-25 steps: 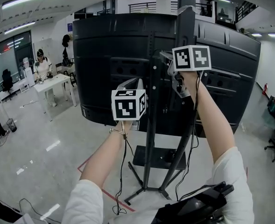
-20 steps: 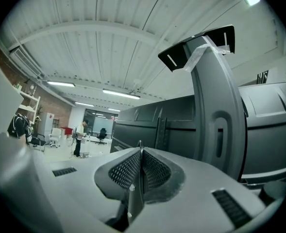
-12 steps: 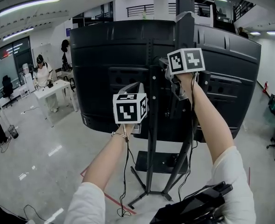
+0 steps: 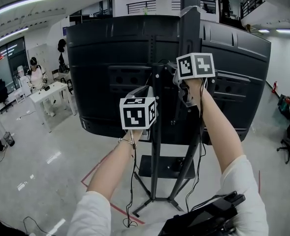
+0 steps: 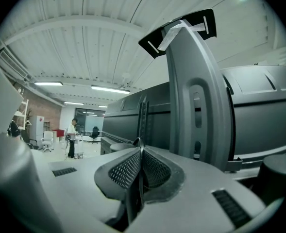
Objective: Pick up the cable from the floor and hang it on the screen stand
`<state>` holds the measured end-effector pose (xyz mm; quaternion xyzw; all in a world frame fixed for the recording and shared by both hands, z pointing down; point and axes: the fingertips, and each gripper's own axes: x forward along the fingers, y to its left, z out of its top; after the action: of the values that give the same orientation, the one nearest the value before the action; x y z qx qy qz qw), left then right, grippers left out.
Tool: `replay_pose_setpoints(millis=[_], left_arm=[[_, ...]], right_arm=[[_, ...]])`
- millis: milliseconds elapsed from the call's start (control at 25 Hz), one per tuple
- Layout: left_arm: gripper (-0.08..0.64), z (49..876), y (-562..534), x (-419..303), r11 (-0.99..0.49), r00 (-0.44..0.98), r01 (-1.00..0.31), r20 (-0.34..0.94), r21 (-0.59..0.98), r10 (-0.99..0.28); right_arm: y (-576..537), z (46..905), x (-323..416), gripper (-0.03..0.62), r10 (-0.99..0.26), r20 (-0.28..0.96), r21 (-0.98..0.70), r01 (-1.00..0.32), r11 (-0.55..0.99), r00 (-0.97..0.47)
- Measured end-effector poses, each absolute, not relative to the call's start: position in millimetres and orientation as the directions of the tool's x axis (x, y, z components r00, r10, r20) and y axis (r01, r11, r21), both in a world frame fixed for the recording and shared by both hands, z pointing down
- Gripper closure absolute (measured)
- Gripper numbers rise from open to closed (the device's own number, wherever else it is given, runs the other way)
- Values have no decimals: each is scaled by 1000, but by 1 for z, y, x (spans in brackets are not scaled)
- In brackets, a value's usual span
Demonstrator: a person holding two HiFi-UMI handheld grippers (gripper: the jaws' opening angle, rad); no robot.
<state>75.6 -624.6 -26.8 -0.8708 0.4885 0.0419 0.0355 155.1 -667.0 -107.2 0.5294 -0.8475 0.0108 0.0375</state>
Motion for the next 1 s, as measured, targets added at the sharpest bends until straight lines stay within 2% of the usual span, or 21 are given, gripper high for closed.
replay_pose_setpoints(millis=[400,640,1000], left_arm=[[560,-6,-614,89,-533,533,-846,-88,-31,-841],[560,10,-610,90,-521,520,-854,-83,-17,-850],[560,37,-605,89,-506,503,-862,-75,20,-861]], right_arm=[[-661,-72,165,563,-887,52,-78,-887,455,-459],[-659,-57,164,563,-868,-35,-159,-855,494,-495],[-656,-26,175,561,-867,-123,-171,-851,497,-482]])
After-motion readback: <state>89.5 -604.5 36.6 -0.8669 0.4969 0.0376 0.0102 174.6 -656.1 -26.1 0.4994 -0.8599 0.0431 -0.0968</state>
